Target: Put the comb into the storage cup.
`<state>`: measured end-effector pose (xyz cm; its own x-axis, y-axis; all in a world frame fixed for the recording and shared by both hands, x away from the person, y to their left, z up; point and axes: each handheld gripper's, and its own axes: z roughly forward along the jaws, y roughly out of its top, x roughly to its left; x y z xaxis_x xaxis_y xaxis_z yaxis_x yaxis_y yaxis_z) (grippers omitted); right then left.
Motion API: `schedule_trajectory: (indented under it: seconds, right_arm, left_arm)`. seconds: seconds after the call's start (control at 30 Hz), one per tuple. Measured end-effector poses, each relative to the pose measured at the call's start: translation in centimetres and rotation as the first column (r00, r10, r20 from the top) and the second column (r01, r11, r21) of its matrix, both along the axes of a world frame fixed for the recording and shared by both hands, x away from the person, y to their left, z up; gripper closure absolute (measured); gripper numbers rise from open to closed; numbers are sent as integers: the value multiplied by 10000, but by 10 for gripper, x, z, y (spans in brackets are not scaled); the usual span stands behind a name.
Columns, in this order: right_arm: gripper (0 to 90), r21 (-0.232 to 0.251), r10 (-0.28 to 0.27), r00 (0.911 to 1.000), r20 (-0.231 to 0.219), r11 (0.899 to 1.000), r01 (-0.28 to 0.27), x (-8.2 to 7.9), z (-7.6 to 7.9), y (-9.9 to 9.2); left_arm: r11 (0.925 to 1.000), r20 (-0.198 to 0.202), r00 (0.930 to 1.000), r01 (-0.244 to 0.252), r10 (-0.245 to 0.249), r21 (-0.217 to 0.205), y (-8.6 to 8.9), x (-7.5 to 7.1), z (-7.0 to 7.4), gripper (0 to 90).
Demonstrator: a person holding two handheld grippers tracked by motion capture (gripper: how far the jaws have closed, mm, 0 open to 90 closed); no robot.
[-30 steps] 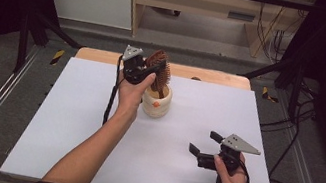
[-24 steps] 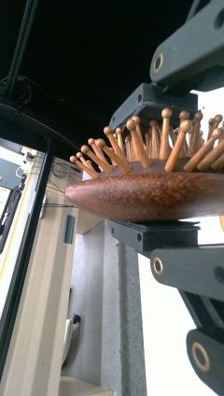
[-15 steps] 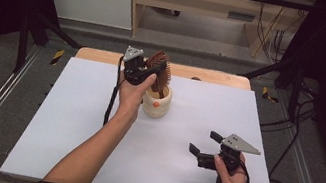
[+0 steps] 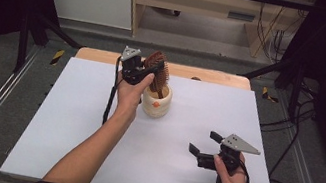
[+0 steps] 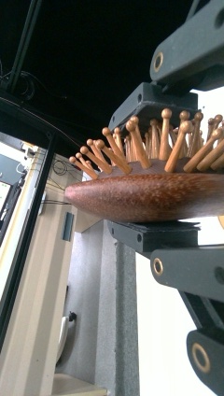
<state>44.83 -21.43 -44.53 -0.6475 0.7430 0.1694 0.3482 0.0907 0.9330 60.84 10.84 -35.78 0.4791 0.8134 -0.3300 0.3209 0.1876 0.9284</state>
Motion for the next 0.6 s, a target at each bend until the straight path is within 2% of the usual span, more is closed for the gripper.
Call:
schedule_trajectory:
  seconds: [0.6]
  right_arm:
    - [38,-89,22,10000,2,10000,-22,0,-1,1]
  left_arm:
    - [9990,-310,9995,-93,80,-430,14,4,-5,490]
